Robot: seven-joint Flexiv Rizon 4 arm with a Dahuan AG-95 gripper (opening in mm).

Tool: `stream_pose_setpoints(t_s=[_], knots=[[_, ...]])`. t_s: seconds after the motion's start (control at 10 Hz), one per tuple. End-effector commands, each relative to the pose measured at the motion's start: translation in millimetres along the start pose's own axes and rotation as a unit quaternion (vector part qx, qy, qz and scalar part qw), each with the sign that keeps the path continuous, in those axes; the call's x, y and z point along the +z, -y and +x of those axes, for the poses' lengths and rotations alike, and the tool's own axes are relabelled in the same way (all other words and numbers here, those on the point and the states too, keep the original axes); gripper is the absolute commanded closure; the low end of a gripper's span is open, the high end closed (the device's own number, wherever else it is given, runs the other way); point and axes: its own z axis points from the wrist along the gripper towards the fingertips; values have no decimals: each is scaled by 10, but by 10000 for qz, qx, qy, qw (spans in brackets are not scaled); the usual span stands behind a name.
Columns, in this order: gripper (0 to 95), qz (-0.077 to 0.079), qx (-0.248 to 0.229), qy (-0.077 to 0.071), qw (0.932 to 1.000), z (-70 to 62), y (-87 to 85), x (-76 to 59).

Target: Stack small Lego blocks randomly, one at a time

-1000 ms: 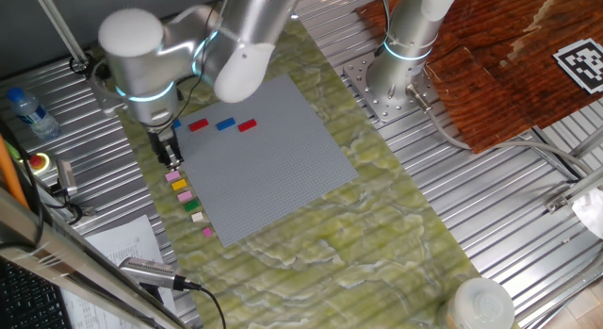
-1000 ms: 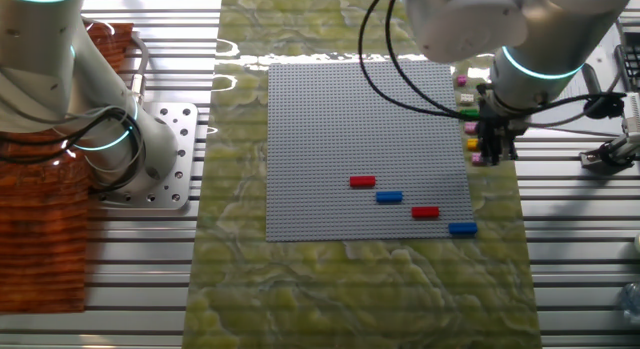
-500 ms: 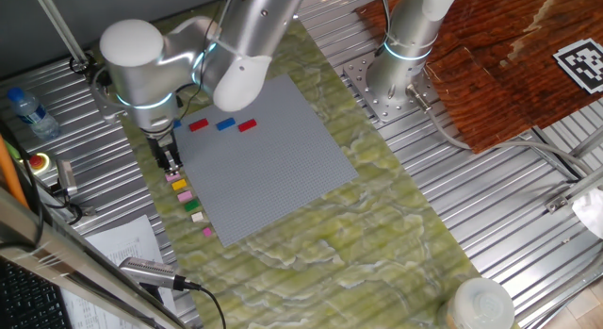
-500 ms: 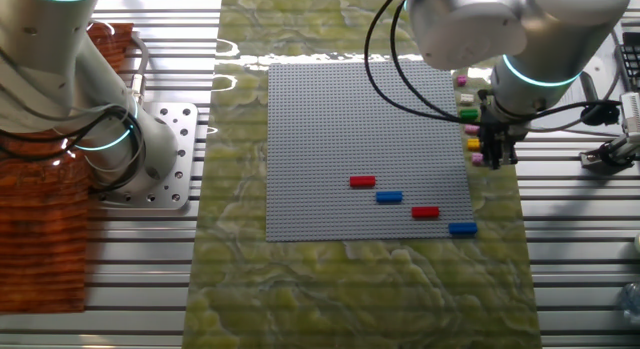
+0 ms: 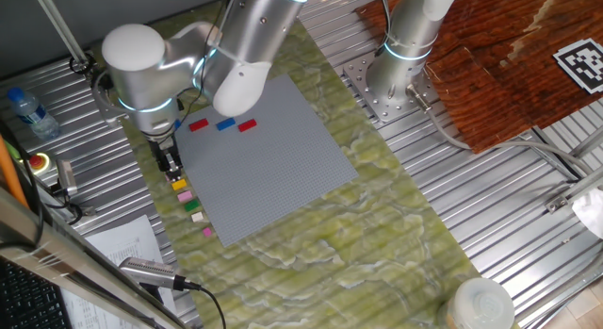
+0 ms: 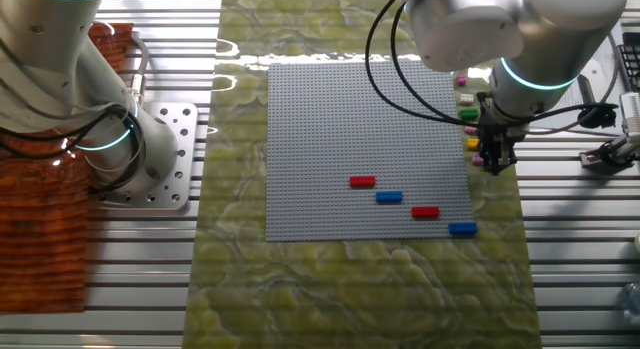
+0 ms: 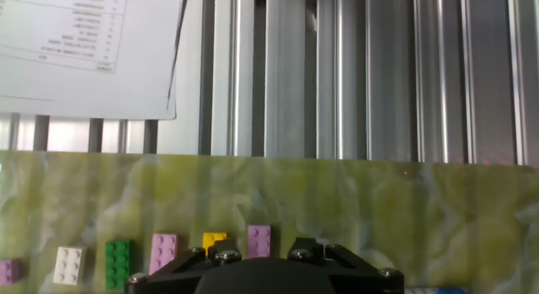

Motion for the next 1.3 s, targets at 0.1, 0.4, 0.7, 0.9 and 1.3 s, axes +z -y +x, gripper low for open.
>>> stream_pose_setpoints(t_s=[0.1, 0.4, 0.7, 0.9, 1.3], knots=[[760, 24, 3, 10, 10000, 7, 7, 6], [760, 27, -1, 9, 10000, 15, 7, 58], [760, 26, -26, 43, 10000, 15, 5, 63], [760, 27, -21, 44, 10000, 16, 5, 66], [760, 31, -27, 65, 10000, 18, 4, 79]])
